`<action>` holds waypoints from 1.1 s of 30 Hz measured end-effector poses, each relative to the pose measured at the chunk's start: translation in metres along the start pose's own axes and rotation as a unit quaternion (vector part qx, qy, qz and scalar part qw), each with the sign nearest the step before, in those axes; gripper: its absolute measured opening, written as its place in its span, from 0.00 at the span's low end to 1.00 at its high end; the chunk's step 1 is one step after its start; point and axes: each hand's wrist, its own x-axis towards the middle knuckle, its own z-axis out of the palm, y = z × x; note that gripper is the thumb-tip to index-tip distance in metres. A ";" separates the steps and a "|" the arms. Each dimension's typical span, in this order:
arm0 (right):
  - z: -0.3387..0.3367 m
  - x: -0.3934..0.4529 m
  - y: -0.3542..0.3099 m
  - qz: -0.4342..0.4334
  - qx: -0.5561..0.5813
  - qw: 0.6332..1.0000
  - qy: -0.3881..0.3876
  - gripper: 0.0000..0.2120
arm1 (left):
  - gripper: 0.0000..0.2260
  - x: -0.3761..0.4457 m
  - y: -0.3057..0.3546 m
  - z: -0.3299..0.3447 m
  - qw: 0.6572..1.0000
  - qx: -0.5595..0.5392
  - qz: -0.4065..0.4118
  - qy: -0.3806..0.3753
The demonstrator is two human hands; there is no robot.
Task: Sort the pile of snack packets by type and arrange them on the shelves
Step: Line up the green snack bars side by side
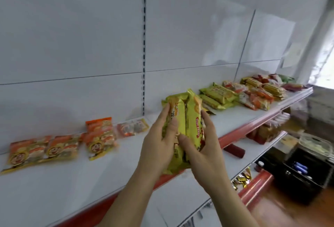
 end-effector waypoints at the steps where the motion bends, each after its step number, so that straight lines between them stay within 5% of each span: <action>1: -0.029 0.007 0.006 0.016 0.007 1.000 0.007 0.33 | 0.22 0.005 0.002 0.025 1.000 -0.014 -0.005 -0.024; 5: -0.131 0.040 0.033 0.066 0.032 0.997 0.040 0.31 | 0.21 0.023 0.008 0.120 0.995 -0.049 -0.006 -0.092; 13: -0.232 0.118 0.079 0.083 -0.028 0.995 0.047 0.33 | 0.25 0.087 0.007 0.241 0.998 0.038 -0.011 -0.049; 27: -0.268 0.362 0.122 0.004 -0.230 0.973 -0.029 0.36 | 0.30 0.296 -0.010 0.329 0.986 0.163 -0.009 0.012; 33: -0.263 0.437 0.154 -0.022 -0.366 0.924 -0.108 0.37 | 0.19 0.342 -0.028 0.351 0.963 0.253 -0.074 0.052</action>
